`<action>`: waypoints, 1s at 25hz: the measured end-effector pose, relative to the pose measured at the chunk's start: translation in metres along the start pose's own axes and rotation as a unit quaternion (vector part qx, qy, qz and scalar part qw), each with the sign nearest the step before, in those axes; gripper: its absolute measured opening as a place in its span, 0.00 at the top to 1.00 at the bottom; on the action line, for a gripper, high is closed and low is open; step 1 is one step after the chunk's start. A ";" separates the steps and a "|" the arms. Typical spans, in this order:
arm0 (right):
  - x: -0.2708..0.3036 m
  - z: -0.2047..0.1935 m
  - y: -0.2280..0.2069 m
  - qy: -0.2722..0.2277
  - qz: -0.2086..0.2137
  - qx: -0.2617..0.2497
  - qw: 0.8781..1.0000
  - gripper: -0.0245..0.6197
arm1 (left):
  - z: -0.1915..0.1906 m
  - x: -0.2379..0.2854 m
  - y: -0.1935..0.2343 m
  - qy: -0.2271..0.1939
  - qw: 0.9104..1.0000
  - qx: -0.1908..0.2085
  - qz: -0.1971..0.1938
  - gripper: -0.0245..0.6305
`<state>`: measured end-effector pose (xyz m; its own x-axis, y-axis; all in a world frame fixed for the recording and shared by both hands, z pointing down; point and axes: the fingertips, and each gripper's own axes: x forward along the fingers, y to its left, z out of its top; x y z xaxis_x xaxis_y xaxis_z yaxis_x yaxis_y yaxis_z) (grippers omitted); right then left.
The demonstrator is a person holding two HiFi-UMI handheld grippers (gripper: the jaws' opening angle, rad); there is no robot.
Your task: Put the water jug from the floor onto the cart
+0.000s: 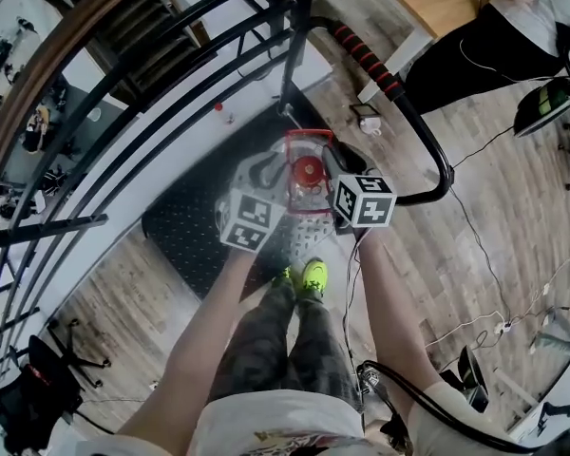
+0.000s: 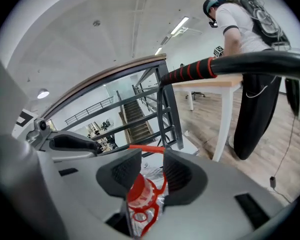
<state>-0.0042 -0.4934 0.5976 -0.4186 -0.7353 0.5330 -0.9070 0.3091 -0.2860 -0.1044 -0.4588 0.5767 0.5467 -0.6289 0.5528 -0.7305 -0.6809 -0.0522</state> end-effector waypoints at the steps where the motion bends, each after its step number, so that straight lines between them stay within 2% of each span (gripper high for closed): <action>1: -0.007 0.002 0.005 -0.001 0.005 0.002 1.000 0.76 | 0.005 -0.004 -0.002 -0.003 1.000 -0.004 -0.005 0.81; 5: -0.037 0.010 0.030 -0.013 0.030 0.007 0.999 0.79 | 0.023 -0.024 -0.014 -0.012 0.999 -0.007 -0.029 0.88; 9: -0.058 0.020 0.050 -0.018 0.046 0.003 0.999 0.84 | 0.040 -0.045 -0.020 -0.021 0.999 -0.007 -0.036 0.91; 12: -0.072 0.028 0.060 -0.017 0.050 0.000 0.999 0.86 | 0.051 -0.059 -0.024 -0.025 0.998 -0.028 -0.044 0.91; 16: -0.090 0.039 0.072 -0.027 0.053 -0.001 0.998 0.88 | 0.061 -0.074 -0.032 -0.046 0.993 -0.081 -0.072 0.92; 25: -0.144 0.063 0.118 -0.052 0.066 -0.030 0.996 0.90 | 0.098 -0.119 -0.066 -0.062 0.990 -0.092 -0.086 0.92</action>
<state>-0.0485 -0.3892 0.4365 -0.5307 -0.7433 0.4073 -0.8466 0.4411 -0.2979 -0.0813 -0.3762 0.4331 0.7077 -0.5583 0.4329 -0.6777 -0.7096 0.1927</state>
